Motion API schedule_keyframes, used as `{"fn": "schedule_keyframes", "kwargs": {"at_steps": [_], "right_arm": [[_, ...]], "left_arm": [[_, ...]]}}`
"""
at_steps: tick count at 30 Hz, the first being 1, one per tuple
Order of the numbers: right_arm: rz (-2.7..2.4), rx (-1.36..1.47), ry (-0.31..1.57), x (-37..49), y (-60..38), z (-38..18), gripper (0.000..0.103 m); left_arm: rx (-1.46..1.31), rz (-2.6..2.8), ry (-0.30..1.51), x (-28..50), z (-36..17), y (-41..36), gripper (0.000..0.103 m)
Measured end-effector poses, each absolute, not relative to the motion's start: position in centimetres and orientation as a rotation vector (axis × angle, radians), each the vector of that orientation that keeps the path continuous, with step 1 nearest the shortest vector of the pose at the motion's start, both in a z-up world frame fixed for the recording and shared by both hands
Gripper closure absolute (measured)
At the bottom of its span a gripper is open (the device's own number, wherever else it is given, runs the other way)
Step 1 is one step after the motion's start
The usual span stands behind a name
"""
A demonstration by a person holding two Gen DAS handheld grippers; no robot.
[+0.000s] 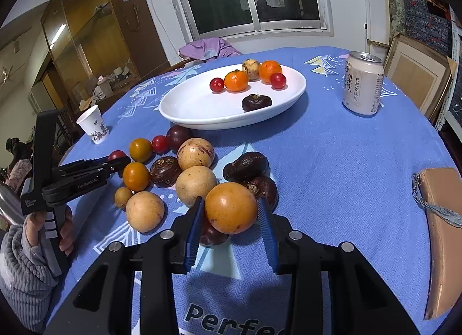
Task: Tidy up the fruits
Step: 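Grasp a red tomato with the left gripper while the right gripper holds its fruit, then carry the tomato and orange-yellow fruit onto the white plate and open both grippers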
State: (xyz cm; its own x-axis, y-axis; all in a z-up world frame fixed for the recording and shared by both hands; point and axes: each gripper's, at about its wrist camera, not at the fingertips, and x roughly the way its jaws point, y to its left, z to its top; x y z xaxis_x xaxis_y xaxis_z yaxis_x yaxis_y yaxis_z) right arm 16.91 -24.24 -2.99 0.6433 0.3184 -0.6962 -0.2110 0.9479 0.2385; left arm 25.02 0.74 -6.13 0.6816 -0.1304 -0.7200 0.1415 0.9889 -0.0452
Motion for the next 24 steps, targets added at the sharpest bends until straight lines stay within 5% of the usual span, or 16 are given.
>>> {"fn": "schedule_keyframes", "kwargs": {"at_steps": [14,24], "right_arm": [[0.345,0.214,0.592,22.8,-24.6,9.5,0.065],[0.293,0.173,0.865,34.1,-21.7,-1.0,0.065]], "left_arm": [[0.025,-0.228,0.597,26.2,6.6,-3.8,0.073],[0.028,-0.193,0.786,35.3,-1.3,-6.3,0.073]]}}
